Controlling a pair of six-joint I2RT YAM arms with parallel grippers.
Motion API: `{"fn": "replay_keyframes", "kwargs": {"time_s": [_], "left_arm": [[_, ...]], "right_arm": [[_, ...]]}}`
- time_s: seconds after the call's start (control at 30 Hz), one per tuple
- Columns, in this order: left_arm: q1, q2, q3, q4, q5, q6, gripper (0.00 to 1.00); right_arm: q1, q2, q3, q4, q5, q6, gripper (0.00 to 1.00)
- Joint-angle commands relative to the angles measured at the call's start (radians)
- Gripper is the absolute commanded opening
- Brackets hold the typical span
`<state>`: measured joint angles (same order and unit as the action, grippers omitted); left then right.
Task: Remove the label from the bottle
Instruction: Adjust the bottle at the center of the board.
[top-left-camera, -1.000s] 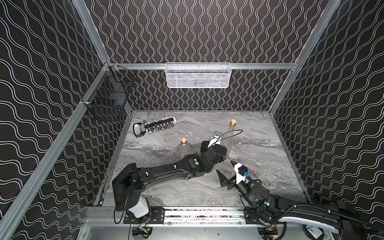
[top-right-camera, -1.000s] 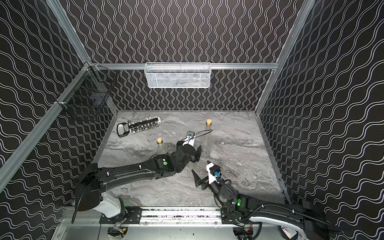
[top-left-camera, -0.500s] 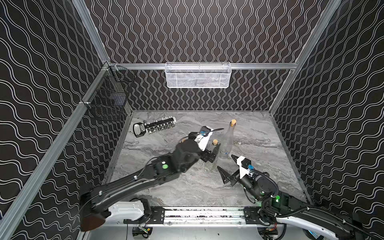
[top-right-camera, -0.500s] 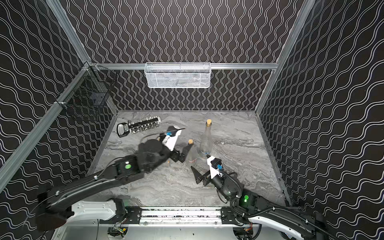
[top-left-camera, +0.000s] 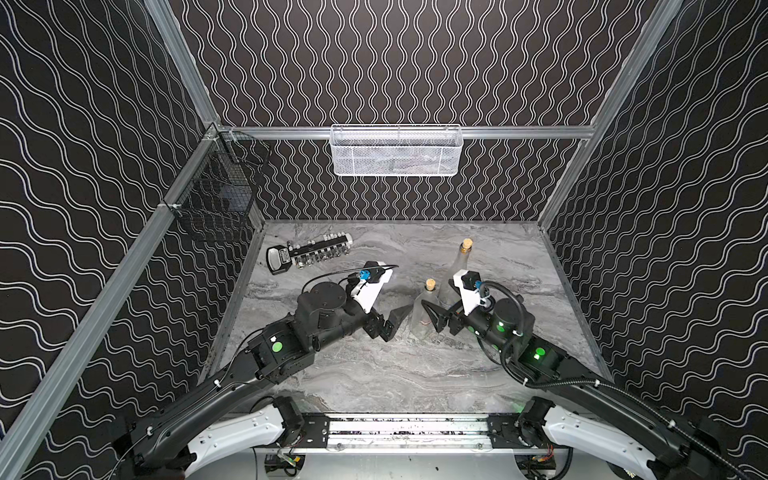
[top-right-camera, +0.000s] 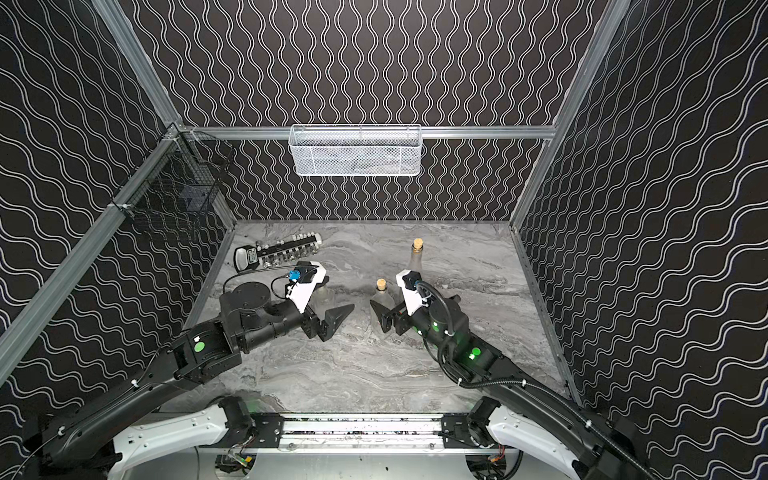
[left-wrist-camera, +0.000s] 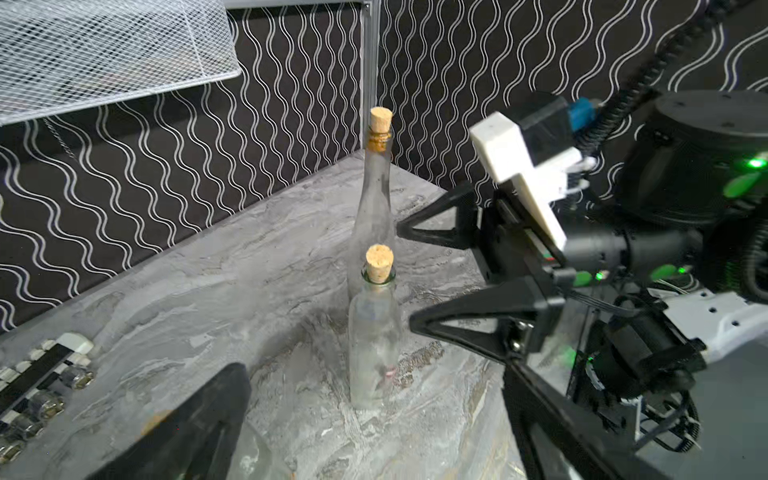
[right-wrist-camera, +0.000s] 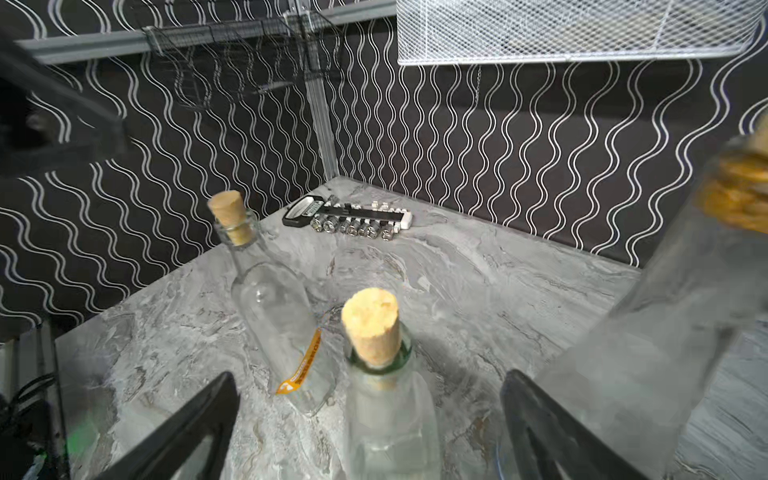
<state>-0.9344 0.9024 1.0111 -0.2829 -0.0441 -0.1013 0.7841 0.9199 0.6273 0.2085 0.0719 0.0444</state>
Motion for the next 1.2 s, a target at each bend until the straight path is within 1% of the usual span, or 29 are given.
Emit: {"fn": "replay_keyframes", "kwargs": {"time_s": [0.0,0.13,0.23,0.43,0.53,0.63,0.77,0.87,0.97,1.03,1.17], "left_arm": [[0.003,-0.003,-0.007,0.005,0.029,-0.008,0.99],[0.005,-0.005,-0.014,0.01,0.03,-0.006,0.99],[0.005,-0.005,-0.016,0.01,0.029,-0.005,0.99],[0.004,-0.004,-0.019,0.007,0.032,-0.006,0.99],[0.004,-0.005,-0.017,0.004,0.031,-0.008,0.99],[0.005,-0.003,-0.014,0.001,0.029,-0.008,0.99],[0.005,0.001,-0.014,-0.001,0.03,-0.011,0.99],[0.005,0.003,-0.005,-0.01,0.033,-0.013,0.99],[0.005,-0.003,0.005,-0.026,0.033,-0.015,0.99],[0.005,-0.009,0.011,-0.038,0.032,-0.011,0.99],[0.005,-0.024,0.025,-0.066,0.024,-0.004,0.99]], "right_arm": [[-0.023,0.048,0.024,0.045,-0.012,0.016,0.99],[-0.047,0.113,0.053,0.072,-0.044,0.017,0.98],[-0.061,0.155,0.074,0.084,-0.056,0.011,0.94],[-0.075,0.218,0.111,0.096,-0.108,-0.013,0.82],[-0.078,0.232,0.12,0.095,-0.129,-0.025,0.72],[-0.079,0.235,0.127,0.085,-0.151,-0.041,0.6],[-0.078,0.225,0.134,0.048,-0.17,-0.079,0.37],[-0.078,0.204,0.126,0.033,-0.236,-0.146,0.21],[-0.078,0.171,0.12,0.012,-0.321,-0.229,0.1],[-0.078,0.145,0.118,-0.009,-0.383,-0.288,0.04],[-0.08,0.11,0.127,-0.07,-0.565,-0.418,0.0]]}}
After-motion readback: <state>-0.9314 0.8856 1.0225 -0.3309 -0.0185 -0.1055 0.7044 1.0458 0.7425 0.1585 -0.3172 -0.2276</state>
